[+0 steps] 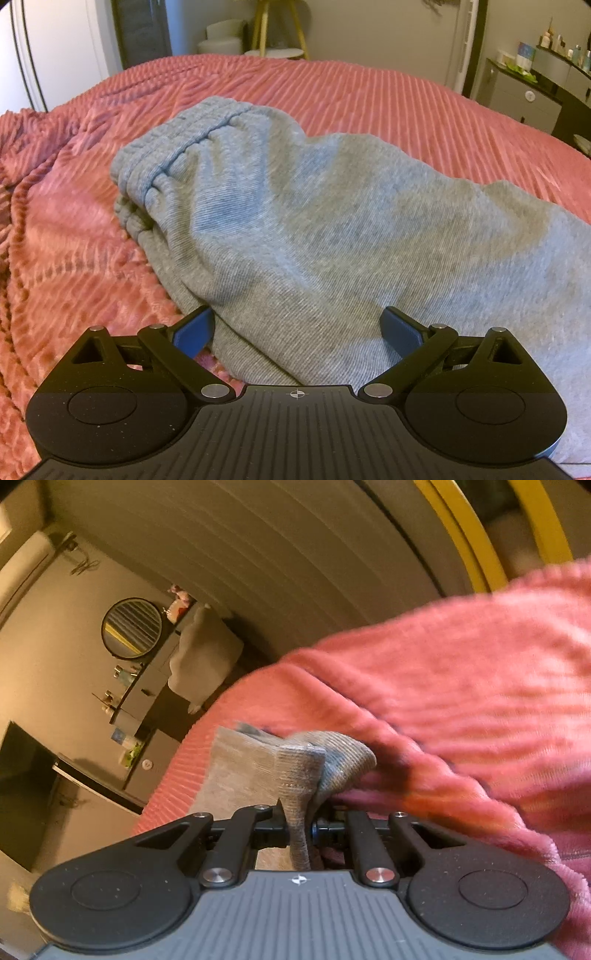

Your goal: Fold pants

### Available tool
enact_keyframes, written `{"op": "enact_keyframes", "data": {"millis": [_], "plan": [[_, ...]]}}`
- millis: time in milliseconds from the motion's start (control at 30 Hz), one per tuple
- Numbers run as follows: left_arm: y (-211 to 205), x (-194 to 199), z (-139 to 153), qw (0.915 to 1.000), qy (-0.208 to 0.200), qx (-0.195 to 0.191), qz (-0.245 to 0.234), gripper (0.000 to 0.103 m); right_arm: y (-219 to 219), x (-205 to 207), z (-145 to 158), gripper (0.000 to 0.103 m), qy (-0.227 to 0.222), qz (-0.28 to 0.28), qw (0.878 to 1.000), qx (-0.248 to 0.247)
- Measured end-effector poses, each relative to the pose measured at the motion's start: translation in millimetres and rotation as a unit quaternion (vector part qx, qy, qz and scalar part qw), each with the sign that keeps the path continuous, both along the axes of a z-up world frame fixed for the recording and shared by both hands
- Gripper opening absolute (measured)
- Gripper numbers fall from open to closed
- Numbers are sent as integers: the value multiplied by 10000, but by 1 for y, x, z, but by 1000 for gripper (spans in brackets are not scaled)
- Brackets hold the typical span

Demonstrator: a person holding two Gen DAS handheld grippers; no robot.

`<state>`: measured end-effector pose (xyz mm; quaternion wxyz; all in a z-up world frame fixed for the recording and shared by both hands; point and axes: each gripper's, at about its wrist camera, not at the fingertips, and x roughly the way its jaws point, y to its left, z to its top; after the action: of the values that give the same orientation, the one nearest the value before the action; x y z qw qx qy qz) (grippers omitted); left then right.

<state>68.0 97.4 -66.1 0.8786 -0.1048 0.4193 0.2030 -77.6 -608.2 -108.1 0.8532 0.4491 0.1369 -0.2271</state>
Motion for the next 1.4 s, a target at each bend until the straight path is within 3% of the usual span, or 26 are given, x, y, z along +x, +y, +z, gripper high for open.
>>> {"op": "enact_keyframes", "data": {"millis": [100,167,200,267,333,400,467,500,533,567,600,767,833,900,933,967,1133,1167,1300,1333,1400], "plan": [[1,0,1,10000,-16,-47,11,100,27,14,39,9,-11,192,9976,-660],[3,-2,2,9999,-32,-105,18,100,67,32,77,9,-102,694,9875,-1410],[4,-3,3,9999,-43,-158,29,100,90,38,93,9,-132,992,9785,-1806],[6,-5,4,9996,-75,-279,71,100,159,52,119,9,-258,1970,9425,-2688],[9,-7,6,9989,-144,-435,120,100,230,59,125,9,-314,3024,8957,-3244],[14,-11,8,9978,-220,-598,173,100,295,64,109,9,-180,4063,8416,-3552],[18,-15,8,9964,-262,-780,193,100,359,78,68,10,571,5176,7666,-3757],[19,-16,7,9959,-256,-843,207,100,380,86,46,13,1070,5586,7358,-3676],[22,-17,6,9952,-231,-917,244,100,404,95,20,13,1811,5917,6879,-3793],[25,-17,4,9942,-190,-1017,284,100,421,92,14,16,1904,5914,6550,-4300],[27,-17,2,9933,-169,-1098,305,100,427,88,19,17,1804,5867,6504,-4474],[32,-11,-2,9904,-277,-1296,405,100,416,81,28,19,1788,5906,6584,-4309],[30,-8,-3,9922,-231,-1186,312,100,410,74,30,27,1667,5991,6610,-4200],[27,-6,-3,9933,-186,-1114,251,100,401,69,36,51,1492,6163,6691,-3876],[27,-6,-2,9933,-180,-1119,231,100,392,67,42,56,1338,6236,6845,-3532],[28,-7,-1,9930,-191,-1145,229,100,380,65,48,65,1191,6185,7070,-3215],[35,-12,2,9882,-369,-1432,405,100,298,56,78,84,129,5496,8249,-1316],[36,-12,2,9874,-386,-1471,436,100,281,55,80,90,-98,5320,8411,-974],[35,-11,2,9880,-365,-1445,415,100,217,55,78,90,-721,4381,8959,172],[34,-10,3,9884,-363,-1419,391,100,204,57,74,90,-742,4050,9106,358],[31,-9,3,9893,-381,-1361,353,100,193,71,66,90,-548,3744,9246,430]]}}
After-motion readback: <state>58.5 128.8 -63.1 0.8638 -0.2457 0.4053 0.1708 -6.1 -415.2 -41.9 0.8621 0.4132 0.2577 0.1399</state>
